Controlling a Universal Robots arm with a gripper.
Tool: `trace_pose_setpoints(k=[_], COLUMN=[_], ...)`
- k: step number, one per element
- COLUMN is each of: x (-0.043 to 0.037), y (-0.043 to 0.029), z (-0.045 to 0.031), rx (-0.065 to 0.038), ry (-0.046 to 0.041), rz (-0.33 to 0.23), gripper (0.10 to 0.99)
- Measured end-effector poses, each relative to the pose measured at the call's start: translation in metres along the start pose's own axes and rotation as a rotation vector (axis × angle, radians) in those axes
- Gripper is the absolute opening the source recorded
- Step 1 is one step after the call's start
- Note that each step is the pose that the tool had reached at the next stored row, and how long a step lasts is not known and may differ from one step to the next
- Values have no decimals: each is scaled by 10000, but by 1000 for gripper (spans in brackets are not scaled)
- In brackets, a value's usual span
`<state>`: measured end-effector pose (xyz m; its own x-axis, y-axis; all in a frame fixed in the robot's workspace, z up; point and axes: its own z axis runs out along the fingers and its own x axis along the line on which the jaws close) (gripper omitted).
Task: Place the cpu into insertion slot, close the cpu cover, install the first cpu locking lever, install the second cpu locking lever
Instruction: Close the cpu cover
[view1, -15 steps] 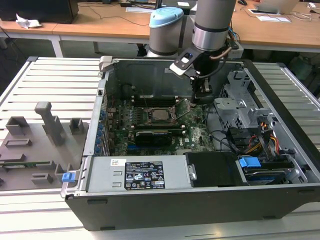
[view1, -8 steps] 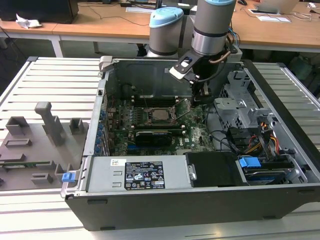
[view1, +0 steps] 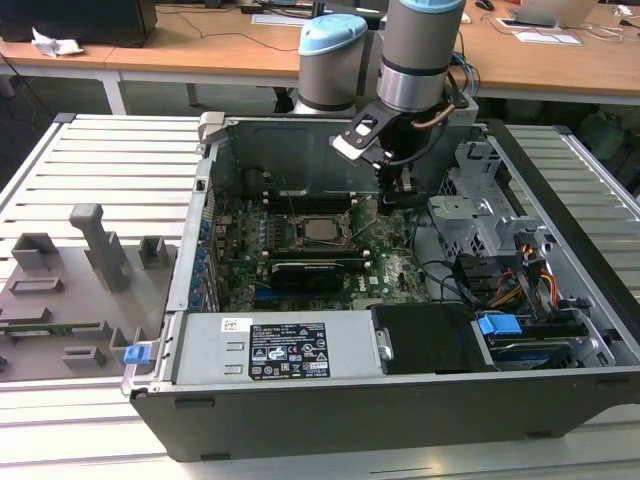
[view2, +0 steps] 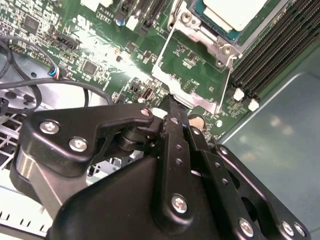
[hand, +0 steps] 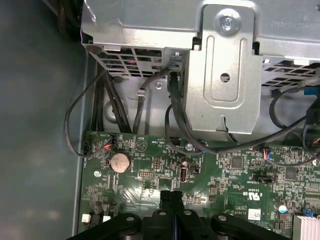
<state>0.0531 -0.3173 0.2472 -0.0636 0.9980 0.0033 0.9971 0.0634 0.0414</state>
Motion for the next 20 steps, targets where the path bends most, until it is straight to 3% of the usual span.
trace_pose_setpoints(k=[14, 20], x=[8, 9], y=[-130, -150], z=[22, 29], rx=[0, 0], ry=[0, 0], rz=[0, 0], gripper=[106, 106])
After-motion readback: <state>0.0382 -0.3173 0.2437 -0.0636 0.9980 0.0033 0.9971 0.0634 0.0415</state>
